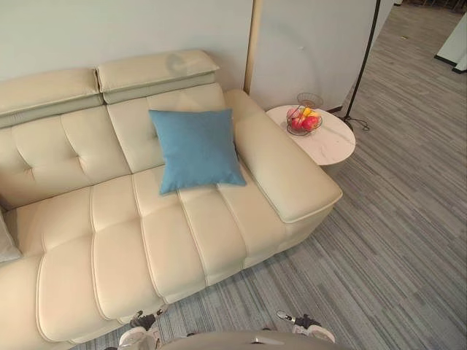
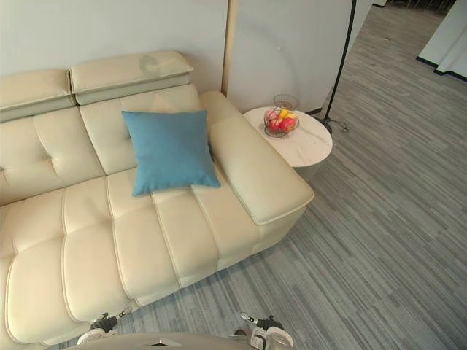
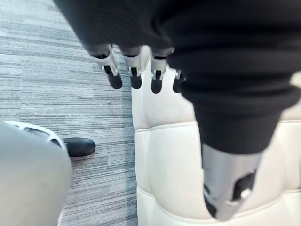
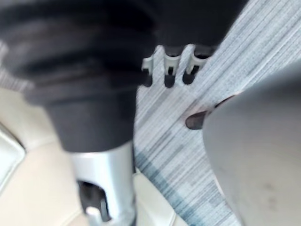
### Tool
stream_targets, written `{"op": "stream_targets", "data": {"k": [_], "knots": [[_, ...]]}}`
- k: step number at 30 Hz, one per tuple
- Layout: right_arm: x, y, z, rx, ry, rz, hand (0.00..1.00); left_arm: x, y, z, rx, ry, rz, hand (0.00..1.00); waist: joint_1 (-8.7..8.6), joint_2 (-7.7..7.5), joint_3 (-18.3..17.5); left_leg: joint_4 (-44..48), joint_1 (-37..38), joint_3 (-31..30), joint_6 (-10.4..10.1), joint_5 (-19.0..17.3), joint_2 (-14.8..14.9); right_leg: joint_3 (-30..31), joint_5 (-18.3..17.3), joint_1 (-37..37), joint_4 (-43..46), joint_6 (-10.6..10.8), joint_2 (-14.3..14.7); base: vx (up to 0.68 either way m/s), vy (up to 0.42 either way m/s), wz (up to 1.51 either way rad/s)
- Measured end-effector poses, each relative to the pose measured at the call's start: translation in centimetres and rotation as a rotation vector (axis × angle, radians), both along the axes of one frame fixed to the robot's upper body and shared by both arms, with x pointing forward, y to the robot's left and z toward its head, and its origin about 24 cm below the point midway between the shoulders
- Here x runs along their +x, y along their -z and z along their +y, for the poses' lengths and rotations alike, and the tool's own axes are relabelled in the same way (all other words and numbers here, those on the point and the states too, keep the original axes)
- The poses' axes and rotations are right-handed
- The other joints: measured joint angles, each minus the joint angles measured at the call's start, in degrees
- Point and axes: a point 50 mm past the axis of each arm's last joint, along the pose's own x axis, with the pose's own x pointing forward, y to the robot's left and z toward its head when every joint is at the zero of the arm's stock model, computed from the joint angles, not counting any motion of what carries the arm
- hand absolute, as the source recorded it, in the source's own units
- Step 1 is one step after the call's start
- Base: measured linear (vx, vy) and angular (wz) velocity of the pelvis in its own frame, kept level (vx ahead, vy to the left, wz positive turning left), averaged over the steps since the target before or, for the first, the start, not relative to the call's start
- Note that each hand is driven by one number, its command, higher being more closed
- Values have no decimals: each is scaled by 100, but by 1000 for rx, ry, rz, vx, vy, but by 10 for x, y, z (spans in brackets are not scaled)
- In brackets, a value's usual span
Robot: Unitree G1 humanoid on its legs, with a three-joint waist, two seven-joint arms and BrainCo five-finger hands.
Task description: Pick up cushions and gather them together orderly.
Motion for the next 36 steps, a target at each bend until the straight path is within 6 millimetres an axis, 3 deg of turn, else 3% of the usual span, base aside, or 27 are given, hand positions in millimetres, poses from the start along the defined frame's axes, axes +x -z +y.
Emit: {"op": "stream_targets", "data": {"k": [15,25,31,34,36], "knots": [[0,0,0,1,3,1,0,0,0,0,-1,-1,-1,0,12,-1,0,0,-10,-11,0,0,-1,-28,1,0,-7,1,0,0,0,0],[-10,2,-4,32,100,26,0,0,0,0,-26,-24,-10,0,-2,-1,35,37,35,-7,-26,-17,25,-114,146,136,-200,28,13,-7,-6,-1],[-11,2,-7,48,151,25,0,0,0,1,-34,-48,-15,0,-26,26,194,82,245,654,-218,-203,205,481,296,71,-338,-32,200,-47,-33,-53],[-10,1,-11,40,162,17,0,6,-2,2,-34,-46,-32,0,-43,40,286,815,170,1062,-324,-612,452,896,338,39,-349,-68,357,-6,-60,-86],[-10,0,-13,34,161,17,0,6,-2,2,-34,-47,-29,0,-44,26,288,1209,38,863,-336,-704,524,1276,377,-92,-352,-84,428,46,-76,-94]]}}
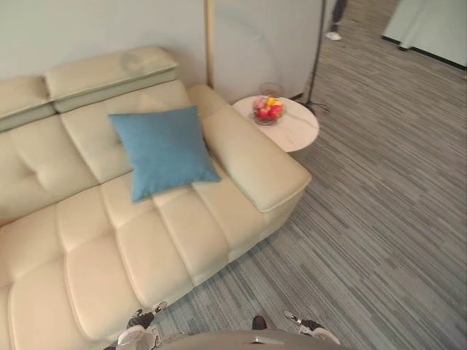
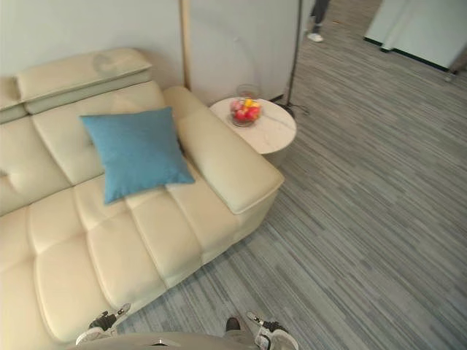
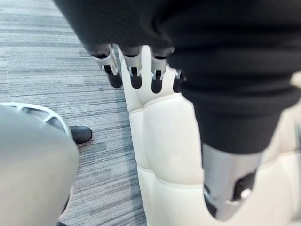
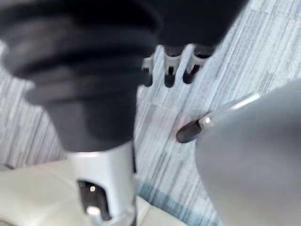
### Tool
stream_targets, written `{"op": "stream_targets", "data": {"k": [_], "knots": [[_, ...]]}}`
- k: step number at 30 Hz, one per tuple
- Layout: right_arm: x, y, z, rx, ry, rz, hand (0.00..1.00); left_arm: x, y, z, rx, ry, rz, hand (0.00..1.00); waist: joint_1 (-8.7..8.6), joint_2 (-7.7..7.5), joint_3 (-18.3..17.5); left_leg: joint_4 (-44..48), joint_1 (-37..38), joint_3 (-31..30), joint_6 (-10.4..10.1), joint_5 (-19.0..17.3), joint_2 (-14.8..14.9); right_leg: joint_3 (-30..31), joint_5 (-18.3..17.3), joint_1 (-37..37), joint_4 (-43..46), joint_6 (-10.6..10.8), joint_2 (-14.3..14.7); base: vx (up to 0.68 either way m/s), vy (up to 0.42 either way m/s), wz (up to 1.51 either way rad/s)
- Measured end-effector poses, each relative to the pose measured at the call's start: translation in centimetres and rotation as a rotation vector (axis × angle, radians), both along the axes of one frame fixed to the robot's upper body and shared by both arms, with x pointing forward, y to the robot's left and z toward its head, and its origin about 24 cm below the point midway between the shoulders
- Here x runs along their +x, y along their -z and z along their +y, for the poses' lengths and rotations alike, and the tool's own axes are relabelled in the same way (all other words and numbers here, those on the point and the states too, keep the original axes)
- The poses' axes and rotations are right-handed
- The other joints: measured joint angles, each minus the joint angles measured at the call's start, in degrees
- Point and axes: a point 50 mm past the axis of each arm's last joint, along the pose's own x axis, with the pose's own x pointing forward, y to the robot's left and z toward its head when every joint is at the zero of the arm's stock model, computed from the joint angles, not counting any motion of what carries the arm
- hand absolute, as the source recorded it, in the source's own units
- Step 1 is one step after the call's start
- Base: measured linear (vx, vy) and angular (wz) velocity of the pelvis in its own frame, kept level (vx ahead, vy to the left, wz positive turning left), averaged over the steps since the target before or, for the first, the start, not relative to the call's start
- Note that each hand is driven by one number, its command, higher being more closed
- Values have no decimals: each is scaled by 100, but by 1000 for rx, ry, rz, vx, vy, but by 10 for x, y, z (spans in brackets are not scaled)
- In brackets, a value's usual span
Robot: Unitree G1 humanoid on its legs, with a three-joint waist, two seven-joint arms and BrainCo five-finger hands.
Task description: Pick up cushions and gather them together orderly.
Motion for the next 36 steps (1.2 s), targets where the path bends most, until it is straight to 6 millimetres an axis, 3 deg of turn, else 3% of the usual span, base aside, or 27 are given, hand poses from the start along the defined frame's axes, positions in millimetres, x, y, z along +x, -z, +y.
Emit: {"op": "stream_targets", "data": {"k": [3,4,6,7,8,10,12,13,14,16,18,19,23,25,27,29,30,31,32,36], "knots": [[5,-2,-7,-17,-11,-4,0,2,1,-7,-18,3,-5,0,17,28,64,392,-284,-1214,231,-280,-54,854,157,-405,77,12,125,74,-85,-136],[3,-3,-14,-33,-5,-1,0,2,2,-13,-34,1,-2,0,25,201,71,246,-129,-1375,193,-546,3,1124,263,-467,-14,43,283,4,23,-131],[6,-4,-15,-38,-8,-11,0,6,1,-14,-39,8,-12,0,22,254,75,124,79,-994,81,-745,31,1567,425,-634,-14,85,447,-35,79,-141],[8,-4,-11,-28,-13,-14,0,6,1,-13,-39,10,-14,0,31,205,93,123,99,-786,93,-769,16,1627,511,-691,-14,61,472,-133,91,-185],[10,-2,-1,-5,-21,-17,0,7,0,-11,-33,22,-17,0,48,59,109,115,120,-333,77,-854,-24,1732,638,-880,-14,34,517,-134,35,-146],[17,-3,7,9,-36,-37,0,10,-1,-6,-21,31,-22,0,29,-36,154,157,180,207,84,-901,-60,1734,781,-1062,-14,-46,560,-83,-2,-162],[17,-4,6,0,-48,-44,0,8,-1,-5,-17,33,-18,0,23,-27,168,141,300,749,88,-909,-38,1231,809,-1156,-5,-299,619,-26,-31,-143],[22,-7,3,-12,-46,-67,0,11,-1,-6,-18,36,-27,0,24,122,190,133,324,1104,86,-907,76,121,567,-1446,381,-583,545,66,-45,-133],[26,-9,0,-21,-37,-89,0,15,-3,-6,-14,42,-37,0,23,228,245,161,425,1384,70,-898,167,-1431,278,-1609,1005,-773,373,66,-45,-125],[22,-9,-1,-23,-32,-87,0,13,-2,-5,-13,40,-32,0,22,237,244,173,496,1496,51,-887,164,-2254,58,-1569,1267,-884,212,110,-64,-68],[24,-11,-7,-44,-34,-100,0,10,0,-13,-32,44,-25,0,-34,412,279,155,640,1634,-45,-828,240,-3497,-346,-1493,1617,-1082,-61,173,-99,-70],[26,-12,-11,-59,-43,-102,0,7,1,-18,-43,52,-17,0,-6,472,259,139,709,1769,-109,-791,275,-4160,-626,-1480,1977,-1056,-279,157,-72,-72],[30,-13,-13,-62,-44,-104,0,10,1,-23,-51,90,-16,0,20,514,279,166,776,1766,-249,-506,331,-3728,-789,-1636,2114,-922,-52,171,-154,-76],[28,-12,-14,-59,-41,-94,0,9,2,-24,-54,91,-10,0,-11,509,282,1069,693,1732,-344,-417,617,-3401,-906,-1546,2161,-906,86,201,-177,-82],[23,-10,-14,-55,-40,-72,0,11,2,-27,-60,97,-16,0,-29,459,329,2640,320,1446,-205,-357,1141,-3084,-988,-1273,1939,-909,273,169,-116,-69],[16,-8,-15,-50,-21,-58,0,14,0,-25,-58,81,-30,0,-26,469,353,3879,-172,1046,111,-557,1433,-2828,-1069,-975,1752,-982,446,175,-84,-70],[15,-8,-14,-47,-15,-57,0,15,0,-24,-57,66,-37,0,-14,448,366,4198,-467,740,185,-674,1407,-2668,-1085,-850,1679,-993,506,135,-40,-74],[14,-7,-14,-45,-12,-55,0,15,-1,-23,-59,53,-45,0,3,441,371,4276,-761,426,113,-790,1319,-2532,-1094,-748,1621,-985,545,165,9,-84],[12,-7,-14,-34,16,-54,0,20,-3,-22,-55,48,-70,0,57,429,380,3998,-1115,4,76,-867,1112,-2326,-1073,-597,1504,-911,582,114,25,-73],[9,-5,-13,-18,53,-50,0,25,-5,-22,-49,56,-94,0,170,402,385,2542,-1485,-386,98,-885,791,-1903,-1042,-385,1304,-751,557,154,85,-68]]}}
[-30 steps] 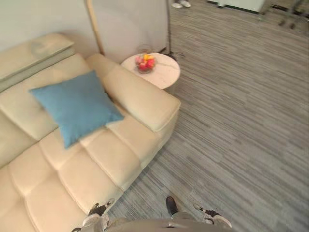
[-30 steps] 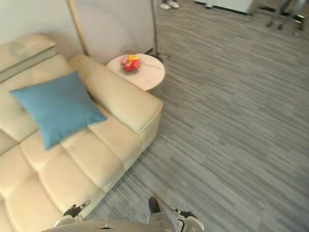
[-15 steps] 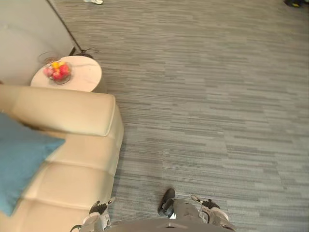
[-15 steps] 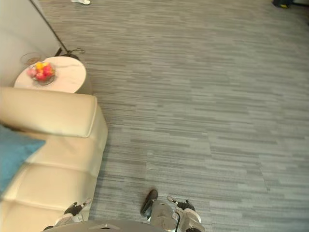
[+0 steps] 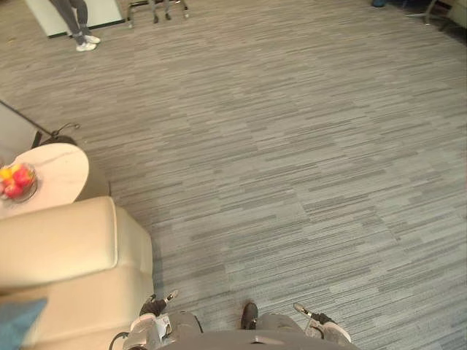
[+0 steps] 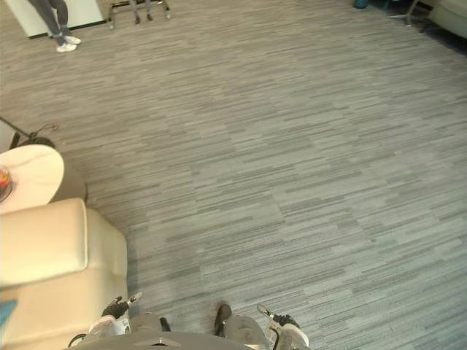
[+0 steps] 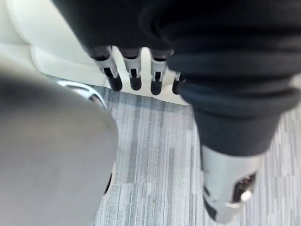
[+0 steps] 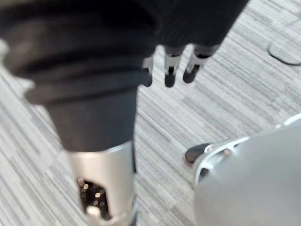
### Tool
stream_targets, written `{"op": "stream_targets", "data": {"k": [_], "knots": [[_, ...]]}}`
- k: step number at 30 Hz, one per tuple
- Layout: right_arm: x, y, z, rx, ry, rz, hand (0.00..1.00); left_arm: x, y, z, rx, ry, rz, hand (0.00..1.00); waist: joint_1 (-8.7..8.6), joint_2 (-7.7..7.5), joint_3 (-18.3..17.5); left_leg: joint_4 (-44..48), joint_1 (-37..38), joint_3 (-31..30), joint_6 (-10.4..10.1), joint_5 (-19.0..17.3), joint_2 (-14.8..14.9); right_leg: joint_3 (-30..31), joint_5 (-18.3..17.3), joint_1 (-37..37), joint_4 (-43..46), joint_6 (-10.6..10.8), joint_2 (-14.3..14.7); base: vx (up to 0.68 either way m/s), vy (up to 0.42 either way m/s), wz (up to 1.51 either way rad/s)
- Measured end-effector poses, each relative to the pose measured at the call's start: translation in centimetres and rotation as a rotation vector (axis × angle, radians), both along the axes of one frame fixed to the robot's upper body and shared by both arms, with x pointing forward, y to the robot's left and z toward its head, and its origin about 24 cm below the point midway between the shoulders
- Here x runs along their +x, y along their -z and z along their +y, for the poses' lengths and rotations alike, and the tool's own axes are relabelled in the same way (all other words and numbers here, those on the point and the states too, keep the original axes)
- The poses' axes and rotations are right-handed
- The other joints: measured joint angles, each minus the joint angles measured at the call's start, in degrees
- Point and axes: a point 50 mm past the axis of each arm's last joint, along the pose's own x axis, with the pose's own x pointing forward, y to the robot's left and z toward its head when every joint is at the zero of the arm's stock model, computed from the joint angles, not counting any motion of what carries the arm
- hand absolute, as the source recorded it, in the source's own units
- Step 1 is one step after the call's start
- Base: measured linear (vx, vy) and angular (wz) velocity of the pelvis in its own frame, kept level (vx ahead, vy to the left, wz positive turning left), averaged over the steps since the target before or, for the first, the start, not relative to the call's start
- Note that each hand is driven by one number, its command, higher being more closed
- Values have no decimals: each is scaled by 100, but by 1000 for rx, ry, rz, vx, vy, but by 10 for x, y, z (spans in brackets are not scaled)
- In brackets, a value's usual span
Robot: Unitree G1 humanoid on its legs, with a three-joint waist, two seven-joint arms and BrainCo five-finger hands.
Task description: Pick up cushions and gather them together orderly.
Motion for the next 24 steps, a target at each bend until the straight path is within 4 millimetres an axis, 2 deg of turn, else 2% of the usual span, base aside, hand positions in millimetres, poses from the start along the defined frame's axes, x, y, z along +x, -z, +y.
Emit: {"op": "stream_targets", "data": {"k": [2,3,4,5,6,8,9,10,11,12,14,15,17,21,22,23,24], "knots": [[-1,-1,0,-9,3,-12,0,2,-1,-2,-5,-13,-13,0,26,-23,5,-994,-148,-776,-81,104,-322,236,-33,72,16,231,-80,204,170,-68],[-1,-1,1,-8,2,-13,0,4,-2,-3,-7,-26,-25,0,99,-48,9,-1519,-200,-1775,-67,301,-685,534,-95,49,94,366,-146,218,211,-83],[-1,-1,1,-8,3,-12,0,4,-2,-3,-7,-27,-26,0,129,-50,8,-1586,-196,-2031,-57,406,-778,631,-123,35,122,419,-164,287,285,-127],[-2,0,3,-2,3,-7,0,2,-2,-6,-11,-33,-21,0,165,-43,6,-1663,-18,-2112,-45,813,-861,964,-241,23,275,574,-184,324,344,-130],[-1,1,11,16,3,-16,0,1,-2,1,6,-38,-18,0,156,-182,-112,-1720,139,-1720,54,796,-917,1142,-288,33,310,673,-352,333,363,-127],[-6,4,20,41,8,-10,0,0,-2,9,29,-28,-12,0,155,-394,-288,-1798,175,-1345,146,729,-1024,1382,-162,-50,152,746,-497,329,333,-96],[-5,4,24,51,8,-12,0,2,-3,13,41,-10,-9,0,115,-589,-369,-1801,195,-1229,177,712,-1079,1462,-41,-32,-51,834,-552,281,253,-81],[-5,4,25,55,8,-10,0,2,-2,14,45,2,-3,0,113,-596,-371,-1808,221,-1159,200,698,-1094,1494,38,-17,-140,868,-563,186,157,-67],[-4,5,26,60,5,-9,0,0,-1,14,47,17,11,0,137,-534,-332,-1858,341,-1094,211,692,-1122,1592,169,49,-238,879,-567,137,118,-75],[-3,5,26,60,-1,-9,0,-2,0,13,44,19,22,0,139,-569,-357,-1943,513,-988,213,693,-1147,1673,273,102,-275,876,-557,151,137,-88],[-2,4,22,50,-8,-8,0,-3,0,14,50,36,28,0,133,-432,-337,-2083,796,-870,215,692,-1206,1783,401,167,-278,826,-570,137,144,-73],[-2,4,21,47,-9,-8,0,-3,0,14,50,42,28,0,129,-433,-360,-2101,841,-835,228,685,-1210,1788,429,171,-278,798,-570,81,114,-61],[-3,3,16,35,-12,-4,0,-5,2,12,50,62,42,0,128,-308,-364,-2183,995,-720,264,663,-1249,1936,542,143,-301,762,-568,67,94,-75],[-6,5,15,32,-40,23,0,-9,3,11,45,60,58,0,122,-260,-345,-2236,1146,-409,310,634,-1228,1943,692,64,-387,725,-534,14,32,-61],[-6,5,13,27,-51,26,0,-10,3,11,43,60,59,0,121,-223,-338,-2272,1181,-331,310,635,-1193,1779,788,60,-440,707,-491,-24,-4,-73],[-5,4,10,18,-58,27,0,-12,4,10,40,60,62,0,127,-147,-347,-2357,1230,-169,310,635,-1083,1214,966,49,-568,534,-451,-39,-39,-77],[-2,3,11,18,-60,22,0,-13,4,9,36,59,64,0,127,-58,-285,-2441,1276,9,310,635,-1026,224,890,33,-562,327,-465,-52,-65,-73]]}}
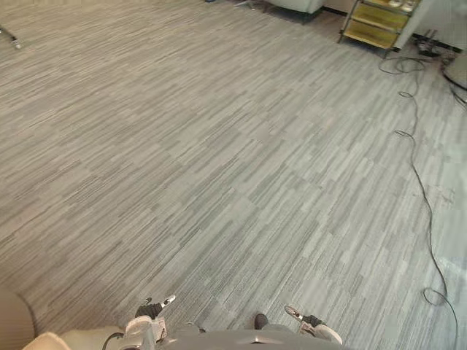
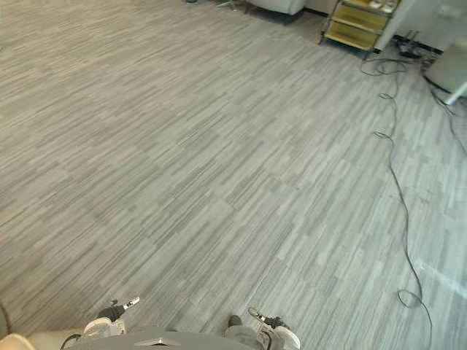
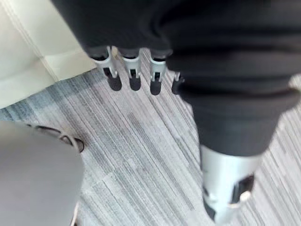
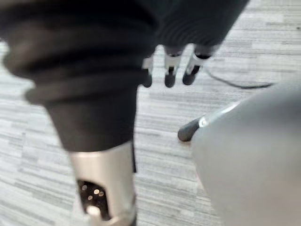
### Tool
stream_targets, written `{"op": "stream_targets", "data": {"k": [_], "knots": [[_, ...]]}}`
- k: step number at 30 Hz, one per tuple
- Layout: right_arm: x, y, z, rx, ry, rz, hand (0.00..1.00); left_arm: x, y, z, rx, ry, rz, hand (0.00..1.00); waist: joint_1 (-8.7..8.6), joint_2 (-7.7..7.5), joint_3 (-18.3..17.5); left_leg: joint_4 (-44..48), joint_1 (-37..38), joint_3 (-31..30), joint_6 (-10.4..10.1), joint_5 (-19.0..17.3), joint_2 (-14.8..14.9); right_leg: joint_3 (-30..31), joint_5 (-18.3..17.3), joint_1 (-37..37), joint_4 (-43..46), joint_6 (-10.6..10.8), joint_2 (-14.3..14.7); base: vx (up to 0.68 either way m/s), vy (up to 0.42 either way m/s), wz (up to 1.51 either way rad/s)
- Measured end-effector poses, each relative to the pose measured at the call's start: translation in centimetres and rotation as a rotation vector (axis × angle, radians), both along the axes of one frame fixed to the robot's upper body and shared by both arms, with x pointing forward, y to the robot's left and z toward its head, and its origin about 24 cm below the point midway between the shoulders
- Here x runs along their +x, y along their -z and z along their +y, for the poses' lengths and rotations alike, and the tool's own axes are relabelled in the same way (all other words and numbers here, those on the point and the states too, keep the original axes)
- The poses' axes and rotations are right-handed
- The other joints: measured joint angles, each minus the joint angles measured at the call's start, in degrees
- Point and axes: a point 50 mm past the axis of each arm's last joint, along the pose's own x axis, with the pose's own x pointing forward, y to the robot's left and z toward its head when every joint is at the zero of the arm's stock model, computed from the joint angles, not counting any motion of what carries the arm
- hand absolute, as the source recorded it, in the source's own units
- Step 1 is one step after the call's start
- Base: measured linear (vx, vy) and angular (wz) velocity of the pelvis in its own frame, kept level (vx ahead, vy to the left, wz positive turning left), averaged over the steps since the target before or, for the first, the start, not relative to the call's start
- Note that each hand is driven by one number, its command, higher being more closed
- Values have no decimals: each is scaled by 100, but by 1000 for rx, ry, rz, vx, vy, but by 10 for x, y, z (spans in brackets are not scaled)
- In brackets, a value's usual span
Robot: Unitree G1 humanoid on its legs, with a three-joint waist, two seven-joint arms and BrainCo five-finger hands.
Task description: Pick up cushions and gather them together orderly.
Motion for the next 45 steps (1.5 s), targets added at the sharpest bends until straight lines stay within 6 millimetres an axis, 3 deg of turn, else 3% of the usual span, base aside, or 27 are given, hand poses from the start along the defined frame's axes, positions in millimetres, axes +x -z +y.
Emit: {"op": "stream_targets", "data": {"k": [2,5,9,13,19,22,28,30,31,32,34,36,39,40,41,42,43,45], "knots": [[0,0,2,2,-12,3,0,0,-1,3,9,2,-1,0,7,-72,0,-52,26,145,-1,0,-38,-1220,-212,-35,117,-98,-82,-65,-133,-55],[-2,0,-2,-11,-18,6,0,1,-1,2,10,20,-1,0,-21,-35,12,-44,53,4,-2,-1,-54,-939,11,145,-323,151,47,-63,-111,-32],[-4,-1,-7,-21,-11,8,0,-1,0,0,3,19,4,0,-63,6,36,-157,37,-91,-45,-21,25,-800,232,248,-797,98,245,-93,-62,-17],[-6,-1,-9,-21,23,8,0,0,-1,1,12,30,0,0,-99,-2,77,-196,9,-98,-252,-156,139,-766,205,207,-802,70,343,-71,15,-5],[-6,-1,-11,-17,49,0,0,3,-1,1,14,37,-5,0,-140,14,149,-136,-17,-37,-347,-212,218,-666,202,155,-787,-5,431,11,58,-9],[-5,-1,-10,-16,48,-3,0,8,-2,1,14,40,-13,0,-111,0,161,-123,-86,-130,-343,-100,178,-505,196,40,-760,-97,475,98,52,-21],[-1,-2,-9,-8,65,-16,0,19,-6,-1,18,66,-40,0,-124,-43,215,9,-152,-186,-391,100,97,-194,24,-250,-472,-56,421,94,51,-29],[4,-2,-1,7,60,-34,0,25,-9,3,32,65,-67,0,-76,-226,330,918,-568,-212,-357,17,142,-31,-139,-235,-374,-162,270,107,34,-29],[7,-3,1,12,66,-51,0,26,-10,2,28,62,-74,0,-49,-264,419,1467,-844,-385,-272,-256,167,46,-217,-164,-351,-176,228,79,11,-19],[10,-4,1,10,65,-64,0,29,-11,-1,22,51,-93,0,-49,-229,472,1766,-1138,-477,-248,-515,219,58,-299,-55,-341,-149,224,75,16,-15],[11,-6,0,3,65,-75,0,32,-13,-4,15,46,-110,0,6,-214,502,1862,-1545,-570,-215,-613,227,102,-396,76,-336,-120,199,103,69,-15],[16,-9,-4,-13,63,-100,0,35,-15,-6,7,24,-133,0,121,-166,491,1671,-1958,-557,-213,-556,216,274,-590,145,-237,-40,130,173,167,-43],[23,-15,-6,-36,45,-143,0,36,-15,-10,-9,-8,-147,0,259,-79,433,841,-2408,-599,-305,-57,229,570,-878,272,-141,131,18,266,216,-61],[21,-15,-7,-40,46,-142,0,35,-15,-10,-10,-14,-146,0,328,-73,329,812,-2467,-690,-166,469,196,805,-1057,283,-77,244,-61,274,220,-66],[22,-15,-7,-40,46,-142,0,34,-15,-10,-9,-15,-144,0,337,-77,307,822,-2466,-688,-117,509,178,837,-1084,282,-65,258,-74,479,332,-74],[21,-14,-4,-32,48,-141,0,32,-14,-8,-7,-26,-140,0,363,-134,151,956,-2476,-643,94,467,44,1023,-1222,277,46,297,-214,527,320,-51],[21,-13,3,-16,45,-140,0,30,-14,-7,-3,-29,-136,0,340,-263,84,1122,-2435,-448,274,199,-44,1188,-1375,157,501,328,-364,632,373,-54],[18,-10,11,6,42,-129,0,26,-13,-3,10,-38,-124,0,361,-420,0,1190,-2162,-214,479,-46,-206,1357,-1552,-89,1591,702,-594,526,258,-39]]}}
